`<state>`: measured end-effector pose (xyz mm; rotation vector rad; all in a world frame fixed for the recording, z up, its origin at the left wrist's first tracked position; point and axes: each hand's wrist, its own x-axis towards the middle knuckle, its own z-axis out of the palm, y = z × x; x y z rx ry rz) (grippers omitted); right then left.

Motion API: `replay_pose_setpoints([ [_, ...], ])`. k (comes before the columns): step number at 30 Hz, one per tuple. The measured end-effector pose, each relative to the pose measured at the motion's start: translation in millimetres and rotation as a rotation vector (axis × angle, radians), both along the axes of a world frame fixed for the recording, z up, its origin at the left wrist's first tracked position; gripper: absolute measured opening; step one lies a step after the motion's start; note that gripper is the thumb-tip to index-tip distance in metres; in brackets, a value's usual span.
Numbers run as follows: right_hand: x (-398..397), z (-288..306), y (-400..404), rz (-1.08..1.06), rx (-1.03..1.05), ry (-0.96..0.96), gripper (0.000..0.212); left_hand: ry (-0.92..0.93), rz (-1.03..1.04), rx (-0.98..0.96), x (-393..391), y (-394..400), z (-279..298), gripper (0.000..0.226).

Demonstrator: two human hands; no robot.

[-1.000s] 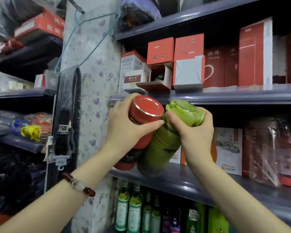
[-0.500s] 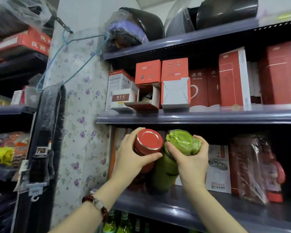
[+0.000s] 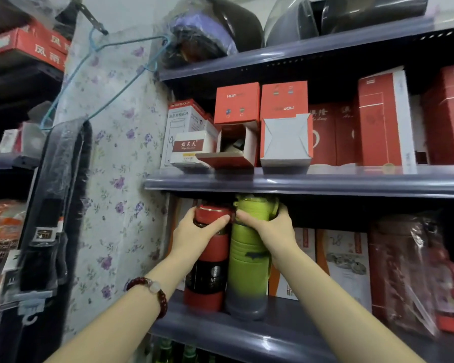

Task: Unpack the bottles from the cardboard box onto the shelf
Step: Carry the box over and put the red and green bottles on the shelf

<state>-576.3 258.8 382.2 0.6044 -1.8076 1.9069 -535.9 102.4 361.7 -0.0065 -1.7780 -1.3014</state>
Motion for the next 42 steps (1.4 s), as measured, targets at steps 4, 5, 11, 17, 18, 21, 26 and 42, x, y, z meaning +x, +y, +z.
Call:
replay_pose_setpoints([
  [4, -12, -12, -11, 0.053, 0.09, 0.029, 0.113, -0.112, -0.065, 0.019, -14, -18, -4, 0.062],
  [5, -15, -15, -13, 0.057, 0.082, 0.029, 0.112, -0.136, -0.083, 0.021, -17, -21, -7, 0.069],
  [11, -36, -38, -14, 0.037, 0.059, -0.001, 0.115, -0.143, -0.172, -0.009, -26, -26, -18, 0.059],
  [17, -18, -58, -11, -0.028, 0.193, 0.042, 0.119, -0.274, -0.253, -0.112, -16, -36, -53, 0.083],
  [18, -16, -57, -12, -0.046, 0.191, 0.042, 0.116, -0.281, -0.231, -0.127, -16, -39, -58, 0.093],
  [21, -15, -57, -24, -0.054, 0.16, 0.051, 0.113, -0.264, -0.144, -0.097, -14, -47, -60, 0.109],
  [26, -14, -59, -54, 0.005, 0.105, 0.042, 0.116, -0.271, -0.054, -0.054, -10, -69, -56, 0.096],
  [42, 7, -78, -72, -0.052, 0.281, 0.05, 0.121, -0.306, -0.008, -0.125, 8, -86, -78, 0.099],
])
